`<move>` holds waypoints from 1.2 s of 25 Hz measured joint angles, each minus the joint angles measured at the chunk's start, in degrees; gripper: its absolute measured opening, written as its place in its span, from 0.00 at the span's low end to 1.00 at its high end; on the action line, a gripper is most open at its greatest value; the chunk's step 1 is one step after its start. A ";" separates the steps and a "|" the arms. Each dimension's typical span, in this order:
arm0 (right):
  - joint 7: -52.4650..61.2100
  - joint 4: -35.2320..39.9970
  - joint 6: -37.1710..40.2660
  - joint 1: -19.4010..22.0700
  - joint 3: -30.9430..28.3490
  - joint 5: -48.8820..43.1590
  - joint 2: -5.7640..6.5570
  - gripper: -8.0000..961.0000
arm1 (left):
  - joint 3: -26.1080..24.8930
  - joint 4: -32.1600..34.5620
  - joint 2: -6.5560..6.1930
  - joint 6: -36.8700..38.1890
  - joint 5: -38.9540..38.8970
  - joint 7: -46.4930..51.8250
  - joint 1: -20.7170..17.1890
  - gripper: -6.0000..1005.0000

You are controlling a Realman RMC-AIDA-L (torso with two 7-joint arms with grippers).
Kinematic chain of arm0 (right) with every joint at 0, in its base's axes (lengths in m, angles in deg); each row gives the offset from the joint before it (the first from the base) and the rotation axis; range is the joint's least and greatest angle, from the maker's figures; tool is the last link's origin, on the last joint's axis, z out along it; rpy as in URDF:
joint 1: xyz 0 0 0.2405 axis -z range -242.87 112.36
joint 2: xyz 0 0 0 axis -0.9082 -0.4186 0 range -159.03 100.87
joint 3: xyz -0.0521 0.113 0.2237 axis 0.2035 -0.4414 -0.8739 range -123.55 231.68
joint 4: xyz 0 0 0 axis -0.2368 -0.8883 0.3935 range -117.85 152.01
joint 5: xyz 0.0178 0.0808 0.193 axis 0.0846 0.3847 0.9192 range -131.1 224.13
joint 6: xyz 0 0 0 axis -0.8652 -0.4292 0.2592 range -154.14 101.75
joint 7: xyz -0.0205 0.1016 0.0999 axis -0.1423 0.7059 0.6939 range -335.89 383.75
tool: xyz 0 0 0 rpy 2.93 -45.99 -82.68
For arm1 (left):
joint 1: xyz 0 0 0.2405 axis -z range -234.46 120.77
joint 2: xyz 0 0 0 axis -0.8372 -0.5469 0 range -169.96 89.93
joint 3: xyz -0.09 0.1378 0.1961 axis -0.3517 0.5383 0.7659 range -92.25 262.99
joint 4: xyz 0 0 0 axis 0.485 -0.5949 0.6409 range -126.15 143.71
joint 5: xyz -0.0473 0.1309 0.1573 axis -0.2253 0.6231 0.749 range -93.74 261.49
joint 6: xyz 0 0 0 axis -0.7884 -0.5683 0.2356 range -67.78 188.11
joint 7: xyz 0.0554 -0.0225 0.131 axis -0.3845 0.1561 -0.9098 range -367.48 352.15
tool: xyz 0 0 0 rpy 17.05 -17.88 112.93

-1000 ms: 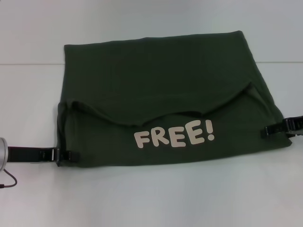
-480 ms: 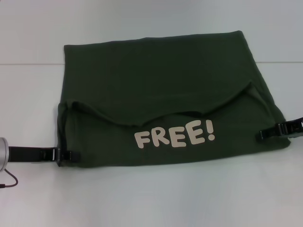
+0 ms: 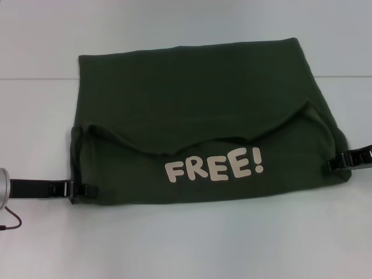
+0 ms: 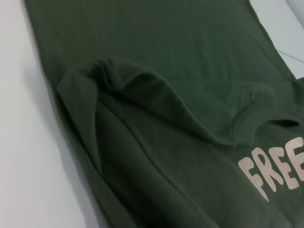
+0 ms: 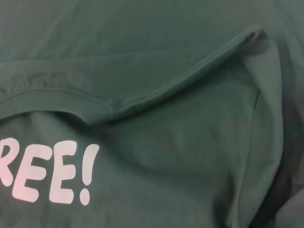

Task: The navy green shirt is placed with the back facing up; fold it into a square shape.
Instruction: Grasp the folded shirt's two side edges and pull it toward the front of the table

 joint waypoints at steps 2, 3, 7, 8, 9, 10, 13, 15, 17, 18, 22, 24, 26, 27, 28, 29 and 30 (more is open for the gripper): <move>-0.01 0.00 0.00 0.00 -0.03 0.00 0.08 0.47 | -0.03 0.00 -0.02 0.00 -0.03 0.10 -0.01 0.05; 0.00 0.00 0.01 0.00 -0.03 0.00 0.13 0.43 | -0.05 0.00 -0.02 0.00 -0.03 0.17 -0.02 0.05; 0.20 0.00 0.03 0.00 -0.06 0.00 0.29 0.13 | -0.16 0.00 -0.02 0.00 -0.07 0.41 -0.03 0.05; 0.22 0.00 0.04 0.00 -0.07 0.00 0.31 0.12 | -0.18 0.00 -0.01 0.00 -0.08 0.42 -0.03 0.05; 0.23 0.00 0.04 0.00 -0.08 -0.01 0.36 0.11 | -0.20 0.00 -0.01 0.04 -0.08 0.42 -0.03 0.05; 0.23 0.00 0.04 0.00 -0.07 -0.04 0.41 0.11 | -0.24 0.00 -0.01 0.26 -0.09 0.40 -0.03 0.05; 0.19 0.03 0.47 0.00 -0.08 -0.16 0.68 0.08 | -0.53 0.07 -0.05 1.11 -0.15 0.67 -0.03 0.05; -0.10 0.60 2.00 0.08 -0.08 -0.15 0.94 0.06 | -0.56 0.19 -0.08 1.92 -0.04 1.20 -0.03 0.05; -0.54 2.19 4.85 0.53 -0.08 -0.13 1.22 0.04 | -0.44 0.41 -0.16 3.50 0.36 1.25 -0.03 0.05; -1.07 4.47 8.86 1.25 -0.28 -0.10 1.48 0.04 | -0.43 0.60 -0.24 5.04 0.79 1.26 -0.03 0.05; -2.21 6.38 15.60 2.22 -0.45 -0.26 1.98 0.04 | -0.62 1.88 -0.65 11.72 2.44 1.37 -0.14 0.05; -3.14 6.72 19.56 3.13 -0.32 -0.36 2.16 0.04 | -0.70 2.65 -0.84 15.20 2.96 1.58 -0.39 0.05; -4.55 6.66 23.30 4.26 -0.12 -0.41 2.23 0.04 | -0.87 3.02 -1.11 18.63 3.88 1.66 -0.58 0.05; -5.45 6.57 25.18 4.83 -0.07 -0.43 2.23 0.04 | -1.00 3.10 -1.24 20.37 4.67 1.62 -0.61 0.05; -6.23 6.50 26.57 5.31 -0.06 -0.44 2.15 0.04 | -1.09 3.14 -1.51 22.57 6.11 1.42 -0.53 0.05; -7.50 6.47 28.48 5.92 -0.02 -0.43 2.01 0.04 | -1.13 3.15 -1.68 24.33 7.50 1.21 -0.34 0.05; -8.93 6.49 30.36 6.71 0.09 -0.44 1.82 0.04 | -1.13 3.16 -1.85 26.07 8.89 0.97 -0.13 0.05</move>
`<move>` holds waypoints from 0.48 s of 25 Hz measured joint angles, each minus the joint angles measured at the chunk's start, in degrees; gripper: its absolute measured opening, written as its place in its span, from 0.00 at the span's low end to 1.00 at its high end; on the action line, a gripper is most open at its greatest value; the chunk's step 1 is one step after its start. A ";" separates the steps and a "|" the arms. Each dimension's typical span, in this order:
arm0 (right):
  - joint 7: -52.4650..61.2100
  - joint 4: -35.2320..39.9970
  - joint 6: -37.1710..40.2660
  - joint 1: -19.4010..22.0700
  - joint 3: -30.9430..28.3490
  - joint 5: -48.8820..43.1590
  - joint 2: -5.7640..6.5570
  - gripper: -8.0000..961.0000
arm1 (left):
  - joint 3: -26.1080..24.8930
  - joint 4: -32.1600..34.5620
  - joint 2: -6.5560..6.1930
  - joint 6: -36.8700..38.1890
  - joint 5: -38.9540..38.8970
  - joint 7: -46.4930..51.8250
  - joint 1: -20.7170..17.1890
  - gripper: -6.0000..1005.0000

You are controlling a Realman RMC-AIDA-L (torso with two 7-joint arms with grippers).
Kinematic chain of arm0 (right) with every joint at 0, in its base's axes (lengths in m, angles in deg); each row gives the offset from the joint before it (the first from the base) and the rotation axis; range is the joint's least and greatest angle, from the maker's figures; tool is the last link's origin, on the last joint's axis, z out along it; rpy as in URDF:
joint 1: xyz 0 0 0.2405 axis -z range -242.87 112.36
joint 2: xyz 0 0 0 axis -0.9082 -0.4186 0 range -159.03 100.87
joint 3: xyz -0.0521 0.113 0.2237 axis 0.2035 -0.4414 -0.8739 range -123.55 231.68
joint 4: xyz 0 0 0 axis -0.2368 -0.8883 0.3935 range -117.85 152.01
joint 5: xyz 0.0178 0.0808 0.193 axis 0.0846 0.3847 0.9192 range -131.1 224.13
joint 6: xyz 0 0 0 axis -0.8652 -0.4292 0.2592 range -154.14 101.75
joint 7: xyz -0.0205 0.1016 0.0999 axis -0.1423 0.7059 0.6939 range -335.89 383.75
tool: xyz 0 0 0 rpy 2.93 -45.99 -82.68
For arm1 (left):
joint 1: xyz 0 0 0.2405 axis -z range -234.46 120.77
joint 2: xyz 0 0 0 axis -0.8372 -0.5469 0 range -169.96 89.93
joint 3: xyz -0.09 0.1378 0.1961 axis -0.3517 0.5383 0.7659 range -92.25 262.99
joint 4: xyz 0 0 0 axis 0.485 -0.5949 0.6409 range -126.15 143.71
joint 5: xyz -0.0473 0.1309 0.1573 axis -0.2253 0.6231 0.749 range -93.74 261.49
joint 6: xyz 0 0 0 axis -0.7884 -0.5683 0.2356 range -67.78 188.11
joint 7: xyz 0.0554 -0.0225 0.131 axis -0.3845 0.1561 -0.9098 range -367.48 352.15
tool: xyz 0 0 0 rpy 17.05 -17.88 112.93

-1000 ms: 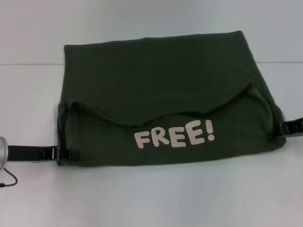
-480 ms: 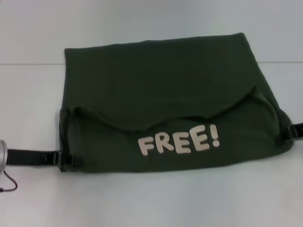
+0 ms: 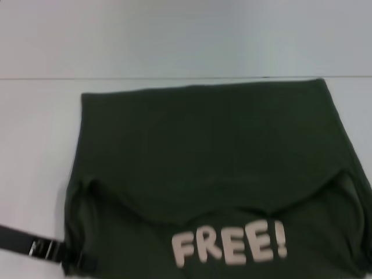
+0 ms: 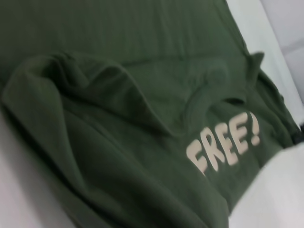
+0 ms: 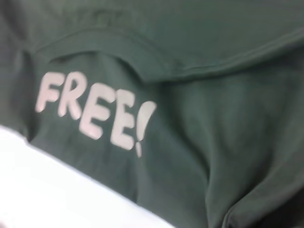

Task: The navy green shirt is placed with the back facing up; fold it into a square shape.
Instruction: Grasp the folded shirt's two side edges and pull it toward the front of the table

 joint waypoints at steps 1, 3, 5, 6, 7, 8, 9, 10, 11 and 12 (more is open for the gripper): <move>-1.15 0.01 1.41 0.56 0.21 -0.01 -0.15 0.04 | 0.00 0.02 -0.14 2.19 1.44 -0.29 0.27 0.05; -3.72 -0.08 3.92 1.77 1.07 -0.02 -0.54 0.04 | 0.08 0.07 -0.30 5.86 2.92 -0.75 0.56 0.05; -5.66 -0.27 5.42 2.78 2.44 -0.03 -0.91 0.04 | 0.34 0.09 -0.38 8.87 3.99 -0.96 0.72 0.05; -6.44 -0.29 5.79 3.41 3.41 -0.03 -1.13 0.04 | 0.58 0.10 -0.41 9.69 4.84 -0.90 0.78 0.05; -6.73 -0.30 5.85 3.73 3.97 -0.04 -1.25 0.04 | 0.80 0.10 -0.43 10.14 5.53 -0.80 0.82 0.05; -7.02 -0.36 5.85 4.10 4.66 -0.03 -1.40 0.04 | 1.18 0.10 -0.42 10.21 6.05 -0.70 0.83 0.05; -7.11 -0.51 5.80 4.30 4.92 -0.03 -1.44 0.04 | 2.28 0.11 -0.28 10.34 6.99 -0.54 0.78 0.05; -7.28 -0.80 5.76 4.48 5.06 -0.03 -1.48 0.04 | 3.16 0.11 -0.09 10.41 7.41 -0.45 0.67 0.05; -7.51 -1.24 5.75 4.60 5.00 -0.03 -1.49 0.04 | 3.91 0.11 0.09 10.49 7.62 -0.29 0.52 0.05; -7.64 -1.60 5.66 4.63 4.86 -0.03 -1.48 0.04 | 4.46 0.09 0.28 10.55 7.72 -0.06 0.39 0.05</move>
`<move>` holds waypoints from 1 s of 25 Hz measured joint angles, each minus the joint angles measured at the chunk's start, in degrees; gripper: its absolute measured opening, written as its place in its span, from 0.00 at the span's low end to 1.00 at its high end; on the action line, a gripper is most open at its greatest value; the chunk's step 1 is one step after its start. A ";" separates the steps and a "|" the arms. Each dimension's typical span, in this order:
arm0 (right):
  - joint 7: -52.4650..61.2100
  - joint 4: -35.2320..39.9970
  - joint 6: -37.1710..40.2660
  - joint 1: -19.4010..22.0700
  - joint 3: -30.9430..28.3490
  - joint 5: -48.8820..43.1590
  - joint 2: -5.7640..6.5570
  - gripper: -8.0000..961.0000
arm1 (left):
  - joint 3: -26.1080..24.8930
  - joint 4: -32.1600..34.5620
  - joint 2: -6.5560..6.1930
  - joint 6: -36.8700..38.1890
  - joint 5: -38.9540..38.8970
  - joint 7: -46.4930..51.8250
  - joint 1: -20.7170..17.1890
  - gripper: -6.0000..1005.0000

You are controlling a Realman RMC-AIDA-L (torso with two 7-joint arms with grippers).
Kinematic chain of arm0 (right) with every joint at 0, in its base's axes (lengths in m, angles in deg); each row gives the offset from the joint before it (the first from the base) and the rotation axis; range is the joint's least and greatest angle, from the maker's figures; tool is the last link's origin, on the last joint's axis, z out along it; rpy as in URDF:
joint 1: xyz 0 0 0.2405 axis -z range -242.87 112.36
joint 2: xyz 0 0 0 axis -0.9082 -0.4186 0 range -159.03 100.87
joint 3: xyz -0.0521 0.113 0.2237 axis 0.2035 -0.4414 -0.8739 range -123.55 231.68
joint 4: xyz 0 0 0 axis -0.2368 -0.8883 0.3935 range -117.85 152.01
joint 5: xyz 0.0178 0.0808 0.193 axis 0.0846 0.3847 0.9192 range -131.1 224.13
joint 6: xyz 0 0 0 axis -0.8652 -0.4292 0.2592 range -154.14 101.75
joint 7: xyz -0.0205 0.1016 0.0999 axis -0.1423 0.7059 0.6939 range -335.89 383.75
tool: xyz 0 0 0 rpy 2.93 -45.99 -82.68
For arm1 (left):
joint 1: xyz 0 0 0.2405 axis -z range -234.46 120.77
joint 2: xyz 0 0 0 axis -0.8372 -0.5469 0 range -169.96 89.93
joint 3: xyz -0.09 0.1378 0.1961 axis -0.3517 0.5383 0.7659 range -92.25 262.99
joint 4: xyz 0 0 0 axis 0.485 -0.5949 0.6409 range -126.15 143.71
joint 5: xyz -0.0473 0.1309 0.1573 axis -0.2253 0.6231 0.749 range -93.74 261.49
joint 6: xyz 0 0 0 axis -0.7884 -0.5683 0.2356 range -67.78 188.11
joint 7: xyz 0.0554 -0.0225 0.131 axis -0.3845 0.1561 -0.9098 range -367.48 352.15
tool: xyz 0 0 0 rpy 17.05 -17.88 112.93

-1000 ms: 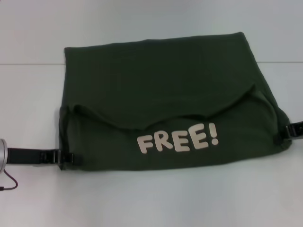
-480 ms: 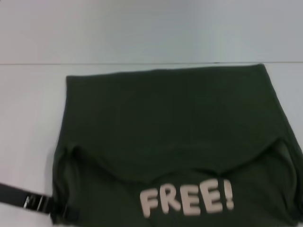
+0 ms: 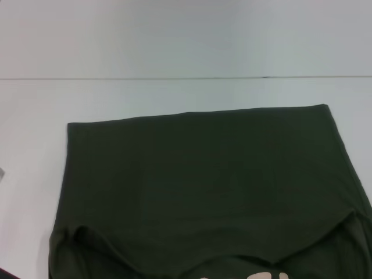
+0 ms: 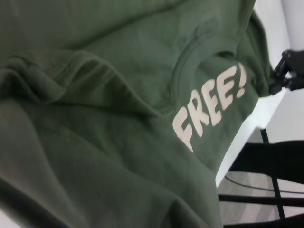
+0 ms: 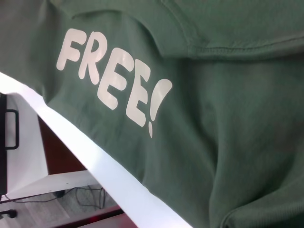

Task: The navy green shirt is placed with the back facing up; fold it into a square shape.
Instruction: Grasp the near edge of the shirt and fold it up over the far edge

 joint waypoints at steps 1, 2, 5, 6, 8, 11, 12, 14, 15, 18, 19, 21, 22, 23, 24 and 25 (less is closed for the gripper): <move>-0.16 -0.44 -0.13 0.03 -0.22 0.00 0.02 0.04 | 0.29 -0.05 0.12 0.04 -0.01 0.19 -0.07 0.05; -0.19 -0.76 -0.40 0.02 -0.60 0.04 0.10 0.04 | 0.20 -0.08 0.16 0.05 -0.23 0.35 -0.08 0.05; -0.19 -1.19 -0.83 -0.50 -3.34 0.34 0.35 0.04 | -0.92 -0.21 0.01 0.06 -1.62 0.49 0.25 0.05; -0.20 -1.24 -0.89 -0.83 -5.01 0.40 0.42 0.04 | -1.46 -0.28 -0.10 0.06 -2.15 0.55 0.49 0.05; -0.22 -1.47 -1.37 -1.90 -10.14 0.62 0.90 0.04 | -3.86 -0.47 -0.67 -0.09 -3.49 1.14 1.28 0.05; -0.27 -4.07 -2.07 -3.50 -17.35 2.77 2.76 0.04 | -8.47 -0.96 -1.76 -0.55 -5.71 3.33 2.55 0.05; -0.24 -5.56 -2.35 -3.95 -19.02 4.43 3.66 0.04 | -10.09 -1.18 -2.17 -0.71 -6.61 4.02 2.96 0.05; 0.40 -8.03 -3.38 -4.44 -21.05 8.49 5.31 0.04 | -13.37 -1.56 -3.01 -1.79 -8.71 5.25 3.72 0.05; 0.86 -8.79 -4.05 -4.57 -21.69 10.25 5.96 0.04 | -14.12 -1.59 -3.16 -2.46 -9.35 5.69 3.83 0.05; 2.49 -9.46 -7.82 -4.58 -22.85 15.45 6.84 0.04 | -17.16 -2.09 -3.65 -7.88 -12.22 7.51 4.10 0.05; 2.82 -9.58 -9.63 -4.54 -23.08 17.08 6.90 0.04 | -17.72 -2.39 -3.70 -10.05 -13.12 7.83 4.05 0.05; 3.00 -10.32 -13.27 -4.34 -23.44 20.57 6.85 0.04 | -18.47 -3.23 -3.66 -15.67 -15.59 8.27 3.66 0.05; 2.96 -10.99 -15.38 -4.24 -23.56 22.51 6.73 0.04 | -18.66 -3.66 -3.59 -17.88 -16.80 8.35 3.39 0.05; 2.80 -11.92 -17.69 -4.17 -23.58 24.49 6.53 0.04 | -18.68 -4.17 -3.43 -20.32 -18.23 8.34 3.02 0.05; 2.41 -12.82 -20.40 -4.13 -23.53 26.18 6.25 0.04 | -18.70 -4.85 -3.23 -22.71 -19.90 8.23 2.59 0.05; 2.04 -13.60 -22.76 -4.10 -23.46 27.51 5.94 0.04 | -18.71 -5.23 -3.09 -24.30 -20.90 8.10 2.31 0.05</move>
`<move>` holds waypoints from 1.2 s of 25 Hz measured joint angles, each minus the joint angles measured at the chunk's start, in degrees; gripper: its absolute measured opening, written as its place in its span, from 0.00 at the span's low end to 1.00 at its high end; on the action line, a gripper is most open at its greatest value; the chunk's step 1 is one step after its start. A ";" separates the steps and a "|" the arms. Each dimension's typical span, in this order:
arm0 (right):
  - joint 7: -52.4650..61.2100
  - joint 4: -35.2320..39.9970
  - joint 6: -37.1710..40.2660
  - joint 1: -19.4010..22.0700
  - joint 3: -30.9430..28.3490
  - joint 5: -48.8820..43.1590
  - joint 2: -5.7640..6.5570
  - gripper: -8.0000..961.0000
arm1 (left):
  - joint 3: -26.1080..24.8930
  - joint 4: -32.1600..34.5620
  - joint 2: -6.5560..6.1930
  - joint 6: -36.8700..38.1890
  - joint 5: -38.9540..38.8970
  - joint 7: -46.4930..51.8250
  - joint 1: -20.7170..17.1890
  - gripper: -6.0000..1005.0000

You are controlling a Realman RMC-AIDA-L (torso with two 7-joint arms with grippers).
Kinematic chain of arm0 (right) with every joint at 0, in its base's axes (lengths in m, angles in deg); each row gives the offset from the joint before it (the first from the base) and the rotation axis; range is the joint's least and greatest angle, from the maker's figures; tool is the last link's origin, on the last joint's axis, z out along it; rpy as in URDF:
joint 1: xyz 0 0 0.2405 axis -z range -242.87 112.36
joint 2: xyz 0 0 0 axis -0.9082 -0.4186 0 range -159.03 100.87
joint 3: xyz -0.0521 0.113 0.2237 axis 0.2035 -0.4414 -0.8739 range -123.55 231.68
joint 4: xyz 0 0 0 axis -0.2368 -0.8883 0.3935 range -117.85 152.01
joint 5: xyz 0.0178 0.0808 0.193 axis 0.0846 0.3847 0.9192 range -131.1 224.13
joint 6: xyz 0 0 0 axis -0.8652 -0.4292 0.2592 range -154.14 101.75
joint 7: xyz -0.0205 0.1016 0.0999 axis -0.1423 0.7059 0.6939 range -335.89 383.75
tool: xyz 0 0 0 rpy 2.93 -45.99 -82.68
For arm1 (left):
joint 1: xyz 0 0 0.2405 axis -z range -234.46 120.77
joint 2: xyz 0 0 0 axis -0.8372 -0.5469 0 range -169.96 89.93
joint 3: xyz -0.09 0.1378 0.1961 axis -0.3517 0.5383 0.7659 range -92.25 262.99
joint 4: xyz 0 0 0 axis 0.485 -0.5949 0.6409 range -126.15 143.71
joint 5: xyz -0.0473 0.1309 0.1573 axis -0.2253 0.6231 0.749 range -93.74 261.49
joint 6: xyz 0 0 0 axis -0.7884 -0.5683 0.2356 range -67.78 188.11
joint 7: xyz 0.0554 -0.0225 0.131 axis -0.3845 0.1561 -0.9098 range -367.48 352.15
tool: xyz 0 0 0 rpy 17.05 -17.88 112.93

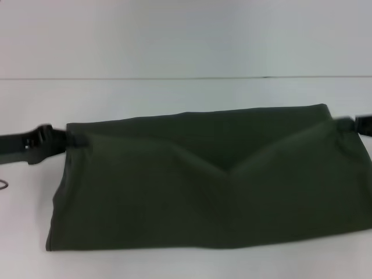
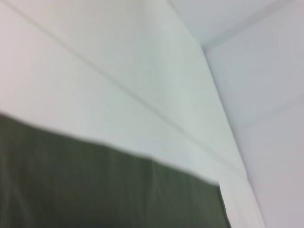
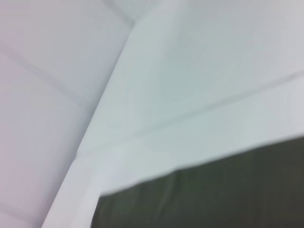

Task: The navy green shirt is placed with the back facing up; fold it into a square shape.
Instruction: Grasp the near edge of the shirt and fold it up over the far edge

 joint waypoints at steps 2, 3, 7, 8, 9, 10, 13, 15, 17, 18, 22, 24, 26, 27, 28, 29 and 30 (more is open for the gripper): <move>-1.64 -1.69 -5.31 -0.17 0.12 2.19 -1.13 0.04 | -0.03 -1.59 0.66 -4.77 -3.75 -1.23 -0.82 0.05; -2.74 -2.38 -7.73 -0.33 0.12 3.02 -1.88 0.04 | -0.03 -2.28 0.92 -6.37 -5.17 -1.93 -1.00 0.05; -7.73 -3.19 -16.96 -1.00 0.12 6.23 -5.48 0.04 | 0.12 -6.05 1.96 -14.13 -10.33 -6.50 -1.32 0.05; -9.19 -3.19 -19.26 -1.13 0.15 7.16 -6.49 0.04 | 0.20 -6.79 2.22 -15.80 -11.09 -7.56 -1.28 0.05; -10.79 -3.22 -21.28 -1.23 0.17 8.07 -7.28 0.04 | 0.26 -7.36 2.45 -17.34 -11.65 -8.47 -1.21 0.05; -12.65 -3.25 -23.34 -1.35 0.16 9.06 -8.31 0.04 | 0.32 -8.18 2.78 -19.47 -12.38 -9.67 -1.06 0.05; -17.74 -3.72 -28.10 -1.54 -0.13 13.30 -10.48 0.04 | 0.34 -9.45 3.47 -24.06 -14.29 -12.28 -0.86 0.05; -21.33 -6.27 -30.72 -1.53 -0.19 18.26 -10.85 0.04 | 0.34 -9.74 3.98 -26.37 -16.11 -13.65 -0.89 0.05; -24.49 -9.33 -32.67 -1.57 0.02 22.76 -10.64 0.04 | 0.32 -10.01 4.39 -27.66 -17.57 -14.87 -0.99 0.05; -25.90 -10.43 -33.51 -1.65 0.11 24.26 -10.61 0.04 | 0.30 -10.23 4.63 -28.35 -18.25 -15.64 -1.01 0.05; -29.65 -12.35 -36.31 -2.50 0.23 25.96 -10.88 0.04 | 0.41 -11.18 5.28 -31.07 -19.10 -18.11 -0.44 0.06; -30.90 -13.19 -37.84 -3.00 0.18 26.13 -10.97 0.04 | 0.41 -11.61 5.65 -32.90 -19.41 -19.30 -0.13 0.06; -32.29 -14.15 -39.57 -3.48 -0.04 26.42 -11.03 0.05 | 0.40 -11.87 6.18 -34.76 -19.91 -20.47 0.21 0.07; -34.24 -14.92 -41.14 -3.85 -0.06 27.40 -11.12 0.05 | 0.41 -11.94 6.55 -36.02 -20.38 -21.25 0.44 0.07; -34.24 -14.92 -41.14 -3.85 -0.06 27.40 -11.12 0.05 | 0.42 -11.98 6.78 -36.82 -20.76 -21.86 0.59 0.07; -35.28 -15.34 -41.80 -3.98 0.03 28.16 -11.17 0.05 | 0.46 -12.05 7.07 -37.93 -21.33 -22.76 0.80 0.08; -36.31 -15.79 -42.34 -4.09 0.15 28.94 -11.21 0.05 | 0.46 -12.13 7.28 -38.76 -21.80 -23.58 1.01 0.08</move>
